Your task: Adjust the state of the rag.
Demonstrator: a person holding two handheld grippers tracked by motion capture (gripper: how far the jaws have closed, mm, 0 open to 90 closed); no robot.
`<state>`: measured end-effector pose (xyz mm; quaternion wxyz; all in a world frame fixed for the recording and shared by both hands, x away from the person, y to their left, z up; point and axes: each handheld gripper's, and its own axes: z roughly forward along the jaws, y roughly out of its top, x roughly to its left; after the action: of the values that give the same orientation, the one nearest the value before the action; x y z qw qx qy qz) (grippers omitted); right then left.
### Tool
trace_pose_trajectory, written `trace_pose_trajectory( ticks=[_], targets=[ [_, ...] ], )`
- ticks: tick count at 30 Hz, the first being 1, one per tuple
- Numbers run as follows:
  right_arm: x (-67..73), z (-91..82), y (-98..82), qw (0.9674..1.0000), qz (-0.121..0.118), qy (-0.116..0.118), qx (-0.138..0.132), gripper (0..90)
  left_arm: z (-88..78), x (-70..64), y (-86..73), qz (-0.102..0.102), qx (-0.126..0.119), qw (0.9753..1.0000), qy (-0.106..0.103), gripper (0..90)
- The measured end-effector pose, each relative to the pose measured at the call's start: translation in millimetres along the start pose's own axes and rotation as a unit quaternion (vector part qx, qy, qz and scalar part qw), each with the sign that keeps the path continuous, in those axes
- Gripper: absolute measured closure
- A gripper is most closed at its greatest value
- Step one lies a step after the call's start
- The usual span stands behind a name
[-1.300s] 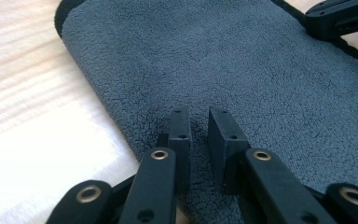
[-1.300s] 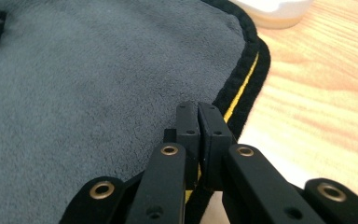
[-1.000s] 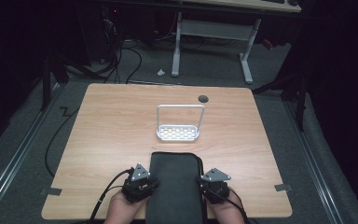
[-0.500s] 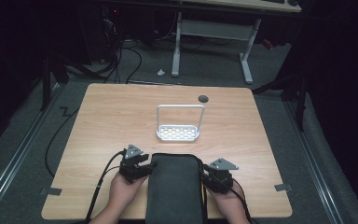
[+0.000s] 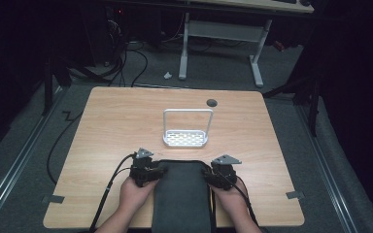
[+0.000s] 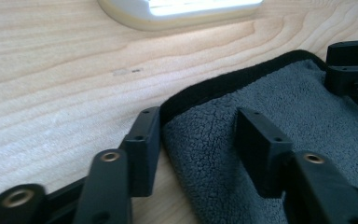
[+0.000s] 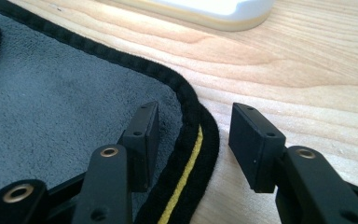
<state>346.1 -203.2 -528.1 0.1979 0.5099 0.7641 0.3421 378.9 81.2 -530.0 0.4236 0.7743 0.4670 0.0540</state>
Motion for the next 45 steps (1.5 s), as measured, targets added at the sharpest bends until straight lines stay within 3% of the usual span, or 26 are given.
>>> trace_pose_trajectory(
  ticks=[5,13,20,21,23,28,33,38,45],
  targets=[
    [0.4,0.9,-0.1,1.0000,0.000,0.006,-0.001,60.3,-0.9,1.8,-2.0,-0.013,0.001,0.9999,-0.009,66.0],
    [2.3,1.4,1.0,1.0000,0.003,0.008,0.000,74.7,0.7,-1.8,-5.3,-0.009,-0.002,0.9999,-0.006,78.1],
    [6.0,1.5,-0.7,0.9999,-0.005,0.009,-0.008,82.4,0.6,-5.1,-7.3,0.000,-0.011,0.9999,0.001,83.1],
    [7.5,0.1,-2.0,0.9997,-0.015,0.002,-0.021,82.6,-0.4,-5.4,-7.1,0.001,-0.015,0.9999,0.003,83.3],
    [8.1,-1.4,-2.1,0.9996,-0.012,0.001,-0.027,82.6,-4.2,-7.5,-5.8,0.006,-0.032,0.9995,0.003,83.3],
    [10.9,-11.7,2.2,0.9977,-0.024,-0.010,-0.062,82.5,-13.5,-18.4,3.1,0.041,-0.066,0.9968,0.020,83.5],
    [9.8,-19.4,6.8,0.9959,-0.022,-0.012,-0.086,82.5,-19.0,-22.2,10.1,0.055,-0.093,0.9939,0.021,83.5],
    [9.6,-30.3,12.7,0.9931,-0.018,-0.017,-0.115,82.4,-26.3,-26.2,15.5,0.058,-0.116,0.9912,0.024,83.3],
    [14.3,-49.1,29.9,0.9858,-0.040,-0.025,-0.161,82.5,-37.7,-28.5,27.5,0.052,-0.150,0.9870,0.025,84.1]
  ],
)
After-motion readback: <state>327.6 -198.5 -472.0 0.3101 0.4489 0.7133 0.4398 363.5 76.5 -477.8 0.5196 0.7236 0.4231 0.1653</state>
